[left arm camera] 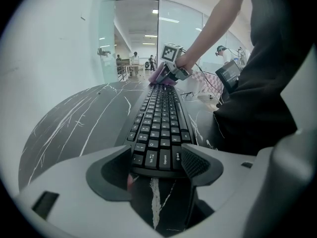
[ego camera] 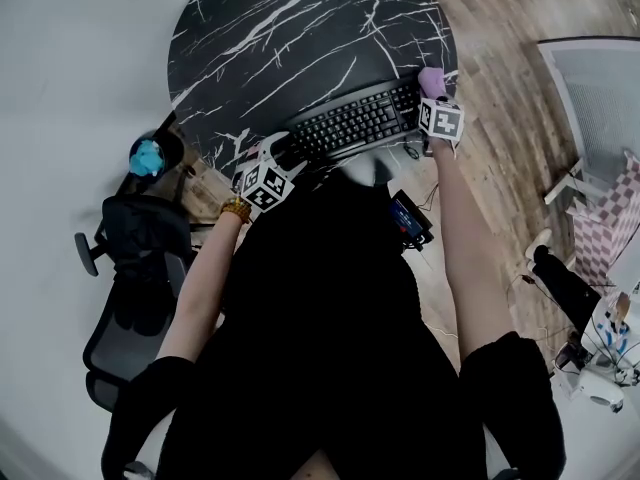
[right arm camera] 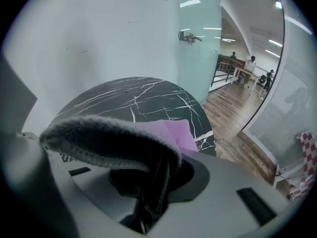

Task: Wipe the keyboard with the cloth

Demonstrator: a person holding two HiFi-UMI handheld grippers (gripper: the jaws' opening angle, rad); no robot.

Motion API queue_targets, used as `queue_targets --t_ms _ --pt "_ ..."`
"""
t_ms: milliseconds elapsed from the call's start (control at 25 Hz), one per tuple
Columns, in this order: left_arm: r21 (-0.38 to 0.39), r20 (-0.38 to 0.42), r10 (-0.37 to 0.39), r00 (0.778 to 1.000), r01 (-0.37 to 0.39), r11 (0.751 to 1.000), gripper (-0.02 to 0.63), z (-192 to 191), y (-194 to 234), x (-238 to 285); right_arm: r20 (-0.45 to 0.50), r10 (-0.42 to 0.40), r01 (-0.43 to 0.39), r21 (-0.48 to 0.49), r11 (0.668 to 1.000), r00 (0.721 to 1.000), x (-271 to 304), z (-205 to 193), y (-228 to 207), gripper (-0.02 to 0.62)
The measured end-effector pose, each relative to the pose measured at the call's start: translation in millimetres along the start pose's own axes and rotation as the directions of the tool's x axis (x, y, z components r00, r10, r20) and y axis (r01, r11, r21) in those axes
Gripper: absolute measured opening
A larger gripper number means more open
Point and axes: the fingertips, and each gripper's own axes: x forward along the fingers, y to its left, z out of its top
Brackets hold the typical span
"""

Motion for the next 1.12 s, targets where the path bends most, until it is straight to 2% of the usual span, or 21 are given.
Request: queue_targets --t_ms 360,640,840,1120 --pt "-0.002 -0.006 -0.001 1.0 0.001 1.0 0.302 -1 1 0 0.017 -0.001 0.0 0.05 0.999 1.0 -3 -6 17 0.08" --pt "-0.005 -0.004 0.008 1.0 -0.008 1.0 0.302 -1 0 1 0.034 -0.023 0.018 0.147 0.989 0.999 -5 -7 18 0.08" --pt "-0.012 0.001 0.009 1.0 -0.009 1.0 0.302 -1 1 1 0.032 -0.005 0.001 0.119 0.993 0.999 -7 -13 36 0.08" --pt "-0.011 0.017 0.014 1.0 -0.014 1.0 0.302 0 1 1 0.042 0.005 -0.012 0.167 0.986 0.999 -11 -17 45 0.08"
